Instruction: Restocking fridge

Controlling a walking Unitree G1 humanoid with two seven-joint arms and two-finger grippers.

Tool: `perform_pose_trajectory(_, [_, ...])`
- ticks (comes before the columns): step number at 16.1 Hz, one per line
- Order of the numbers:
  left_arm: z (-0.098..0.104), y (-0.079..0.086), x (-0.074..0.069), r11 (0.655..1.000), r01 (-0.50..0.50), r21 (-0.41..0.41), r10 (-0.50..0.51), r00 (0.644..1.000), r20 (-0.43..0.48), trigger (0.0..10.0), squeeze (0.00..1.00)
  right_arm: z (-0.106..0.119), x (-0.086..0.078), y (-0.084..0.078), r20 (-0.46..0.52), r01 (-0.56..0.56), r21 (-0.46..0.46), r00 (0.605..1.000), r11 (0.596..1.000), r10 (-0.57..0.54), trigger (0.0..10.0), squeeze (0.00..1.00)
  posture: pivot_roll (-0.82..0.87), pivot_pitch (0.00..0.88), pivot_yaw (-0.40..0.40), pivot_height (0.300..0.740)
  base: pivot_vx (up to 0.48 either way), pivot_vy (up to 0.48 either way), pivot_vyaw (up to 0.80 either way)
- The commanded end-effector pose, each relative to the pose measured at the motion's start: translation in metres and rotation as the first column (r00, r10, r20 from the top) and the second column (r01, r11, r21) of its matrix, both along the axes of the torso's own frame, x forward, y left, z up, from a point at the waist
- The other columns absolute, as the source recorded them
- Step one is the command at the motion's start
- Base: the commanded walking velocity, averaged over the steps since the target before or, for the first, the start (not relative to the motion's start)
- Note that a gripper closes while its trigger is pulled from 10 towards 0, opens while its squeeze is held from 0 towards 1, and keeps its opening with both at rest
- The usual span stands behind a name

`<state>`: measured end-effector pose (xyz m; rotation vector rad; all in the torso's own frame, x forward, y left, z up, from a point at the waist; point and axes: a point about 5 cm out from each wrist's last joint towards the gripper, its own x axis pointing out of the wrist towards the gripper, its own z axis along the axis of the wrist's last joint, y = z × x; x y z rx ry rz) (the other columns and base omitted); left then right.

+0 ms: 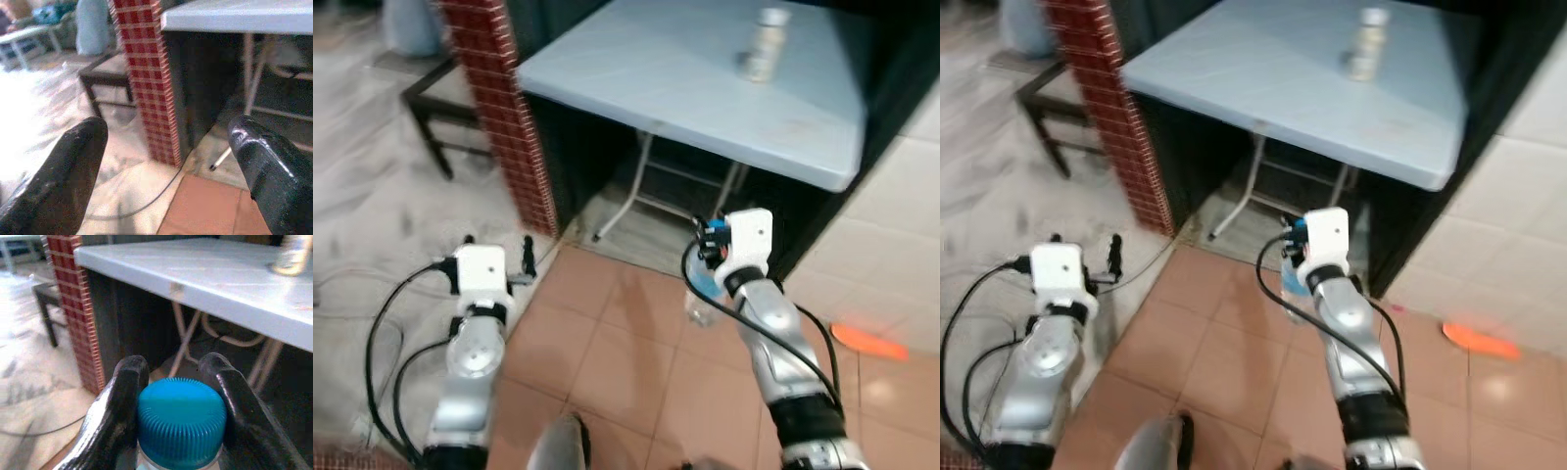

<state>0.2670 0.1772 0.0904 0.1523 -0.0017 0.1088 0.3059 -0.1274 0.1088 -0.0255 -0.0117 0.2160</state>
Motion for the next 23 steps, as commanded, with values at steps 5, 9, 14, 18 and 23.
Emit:
perform_pose_trajectory(5, [0.001,-0.002,0.000,0.999,0.038,-0.037,-0.039,0.999,-0.025,10.0,0.00,0.012,0.001,0.017,0.042,-0.074,0.044,0.997,0.996,0.072,10.0,0.00,0.05,0.118,0.016,0.740,0.000,0.000,0.80])
perform_pose_trajectory(9, [0.005,-0.005,0.005,0.999,0.030,-0.025,-0.030,1.000,-0.005,10.0,0.00,0.014,0.004,0.022,0.042,-0.097,0.073,0.995,0.993,0.094,10.0,0.00,0.06,0.104,0.002,0.740,0.000,0.000,0.79])
perform_pose_trajectory(14, [0.007,-0.001,0.002,1.000,0.006,-0.020,-0.006,1.000,0.015,10.0,0.00,0.015,0.006,0.021,0.048,-0.107,0.070,0.993,0.992,0.104,10.0,0.00,0.07,0.094,-0.008,0.740,0.000,0.000,0.79])
perform_pose_trajectory(18, [-0.001,0.006,-0.009,0.999,-0.032,0.006,0.031,0.999,0.012,10.0,0.00,0.013,0.004,0.002,0.069,-0.067,0.024,0.995,0.997,0.065,10.0,0.00,0.06,0.014,-0.002,0.740,0.000,0.000,0.78])
perform_pose_trajectory(23, [-0.003,0.002,0.003,0.999,0.042,0.010,-0.042,0.999,0.019,10.0,0.00,0.001,0.002,-0.015,0.049,-0.017,0.011,0.999,1.000,0.017,10.0,0.00,0.05,0.000,-0.001,0.740,0.000,0.000,0.10])
